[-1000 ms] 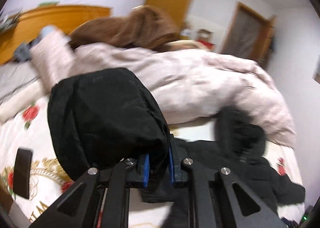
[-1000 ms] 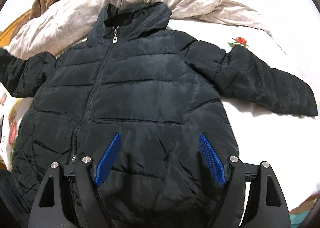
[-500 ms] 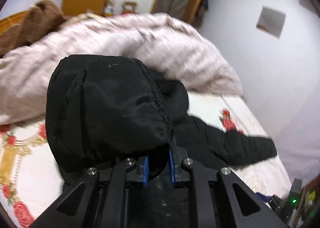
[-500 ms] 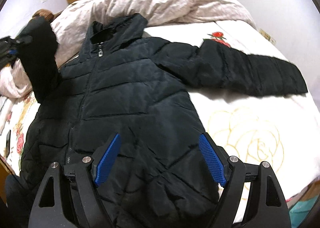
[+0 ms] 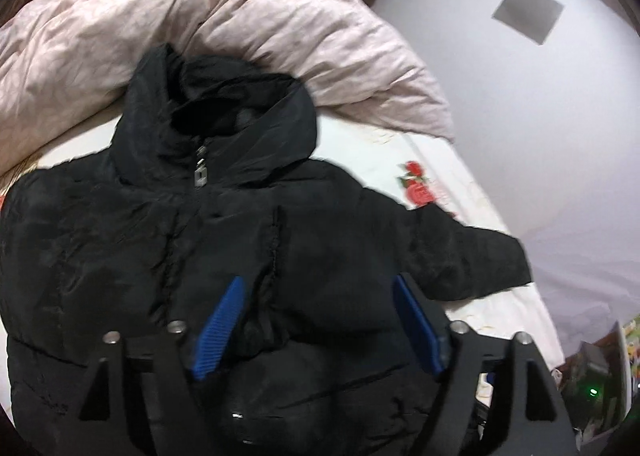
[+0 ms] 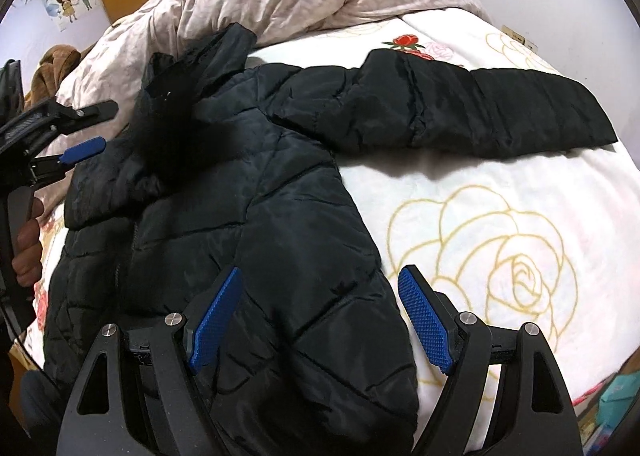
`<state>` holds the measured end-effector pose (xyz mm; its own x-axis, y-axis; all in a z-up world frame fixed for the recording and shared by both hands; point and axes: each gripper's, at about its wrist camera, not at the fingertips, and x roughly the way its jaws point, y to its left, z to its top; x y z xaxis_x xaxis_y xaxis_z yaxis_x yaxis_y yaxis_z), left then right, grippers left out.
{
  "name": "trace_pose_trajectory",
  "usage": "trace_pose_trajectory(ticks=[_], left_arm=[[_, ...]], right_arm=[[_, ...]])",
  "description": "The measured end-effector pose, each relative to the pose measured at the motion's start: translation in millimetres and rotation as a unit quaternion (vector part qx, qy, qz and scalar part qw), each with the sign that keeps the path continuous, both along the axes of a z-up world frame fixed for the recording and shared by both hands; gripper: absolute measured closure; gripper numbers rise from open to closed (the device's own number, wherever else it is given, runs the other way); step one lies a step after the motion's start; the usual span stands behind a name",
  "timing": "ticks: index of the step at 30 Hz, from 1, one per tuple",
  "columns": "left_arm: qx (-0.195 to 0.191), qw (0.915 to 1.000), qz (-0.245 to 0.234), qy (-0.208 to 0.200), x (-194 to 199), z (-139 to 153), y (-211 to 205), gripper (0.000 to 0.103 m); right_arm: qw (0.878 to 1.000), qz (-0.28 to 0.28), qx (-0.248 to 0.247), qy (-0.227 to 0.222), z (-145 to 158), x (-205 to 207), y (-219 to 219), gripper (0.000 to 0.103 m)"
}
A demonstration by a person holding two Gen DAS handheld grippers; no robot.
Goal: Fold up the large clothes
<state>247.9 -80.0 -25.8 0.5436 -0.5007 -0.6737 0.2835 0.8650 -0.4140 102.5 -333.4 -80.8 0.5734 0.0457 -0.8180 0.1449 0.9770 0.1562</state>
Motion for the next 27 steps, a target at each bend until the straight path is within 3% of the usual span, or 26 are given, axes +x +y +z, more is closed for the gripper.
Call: trace_pose_trajectory(ticks=[5,8,11,13,15,18,22,27], left_arm=[[0.000,0.9995,-0.011,-0.031,-8,22,7,0.020],[0.030,0.9985,0.025,-0.038,2,21,38,0.020],[0.070,0.9937,0.084,-0.024,21,6,82,0.020],[0.091,0.9887,0.118,-0.016,34,-4,110,0.021],[0.110,0.9827,0.149,-0.006,47,-14,134,0.027],[0.113,0.9772,0.179,0.013,62,-36,162,0.032],[0.120,0.9750,0.181,0.046,74,-74,168,0.035],[0.134,0.9755,0.170,0.040,76,-106,156,0.034]], right_arm=[[1.000,0.012,0.006,-0.011,7,12,10,0.023],[1.000,0.027,0.009,-0.008,10,27,20,0.023],[0.998,0.054,0.019,-0.013,9,54,36,0.023],[0.997,0.072,0.022,-0.017,7,74,48,0.032],[0.996,0.085,0.018,-0.015,4,96,61,0.048],[0.995,0.100,0.009,-0.013,-5,130,77,0.056],[0.995,0.099,-0.005,0.017,-33,170,81,0.056],[0.993,0.105,-0.044,0.021,-64,193,77,0.056]])
